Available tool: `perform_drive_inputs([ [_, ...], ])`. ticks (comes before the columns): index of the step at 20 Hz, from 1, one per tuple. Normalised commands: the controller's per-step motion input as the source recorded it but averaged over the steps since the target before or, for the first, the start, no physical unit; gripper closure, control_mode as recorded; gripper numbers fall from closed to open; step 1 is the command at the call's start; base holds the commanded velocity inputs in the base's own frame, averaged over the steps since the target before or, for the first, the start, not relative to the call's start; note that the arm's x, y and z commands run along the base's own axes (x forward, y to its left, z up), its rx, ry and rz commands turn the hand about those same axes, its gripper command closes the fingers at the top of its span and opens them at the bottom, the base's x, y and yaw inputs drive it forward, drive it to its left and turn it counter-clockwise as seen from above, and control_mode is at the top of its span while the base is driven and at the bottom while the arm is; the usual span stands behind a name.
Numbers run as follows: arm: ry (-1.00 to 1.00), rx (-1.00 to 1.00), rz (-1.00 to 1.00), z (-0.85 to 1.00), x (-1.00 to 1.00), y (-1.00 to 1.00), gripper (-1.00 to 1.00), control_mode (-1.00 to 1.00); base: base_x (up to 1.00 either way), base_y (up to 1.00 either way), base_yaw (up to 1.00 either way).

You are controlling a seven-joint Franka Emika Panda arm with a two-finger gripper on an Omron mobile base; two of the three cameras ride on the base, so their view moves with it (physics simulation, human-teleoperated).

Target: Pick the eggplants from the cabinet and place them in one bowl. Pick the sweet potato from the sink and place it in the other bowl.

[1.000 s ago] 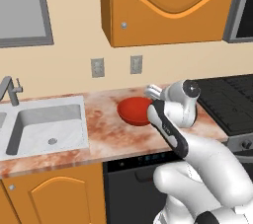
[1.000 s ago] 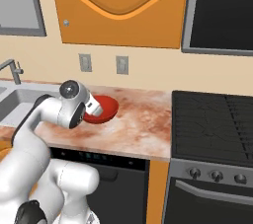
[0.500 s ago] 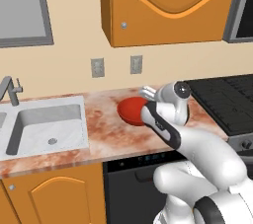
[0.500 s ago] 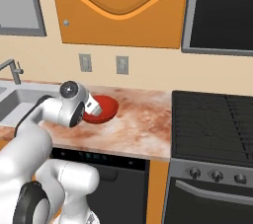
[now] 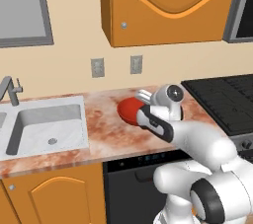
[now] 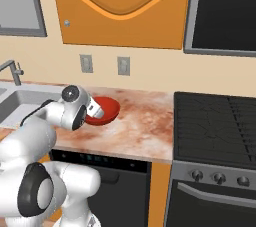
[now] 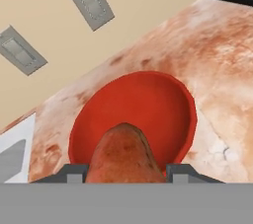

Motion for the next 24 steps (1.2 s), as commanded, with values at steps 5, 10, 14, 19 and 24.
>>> perform_drive_inputs([
  [5, 0.0, 0.0, 0.0, -0.15, 0.27, 0.0, 1.0, -1.0, 0.0, 0.0, 0.0],
  [10, 0.0, -0.02, 0.0, -0.19, 0.16, 0.0, 1.0, -1.0, 0.0, 0.0, 0.0],
  [14, 0.0, -0.04, 0.0, -0.23, 0.07, 0.0, 1.0, -1.0, 0.0, 0.0, 0.0],
  [19, -0.01, 0.0, 0.0, -0.12, 0.19, 0.0, 1.0, -1.0, 0.0, 0.0, 0.0],
  [24, -0.02, 0.0, 0.0, -0.06, 0.3, 0.0, 1.0, -1.0, 0.0, 0.0, 0.0],
])
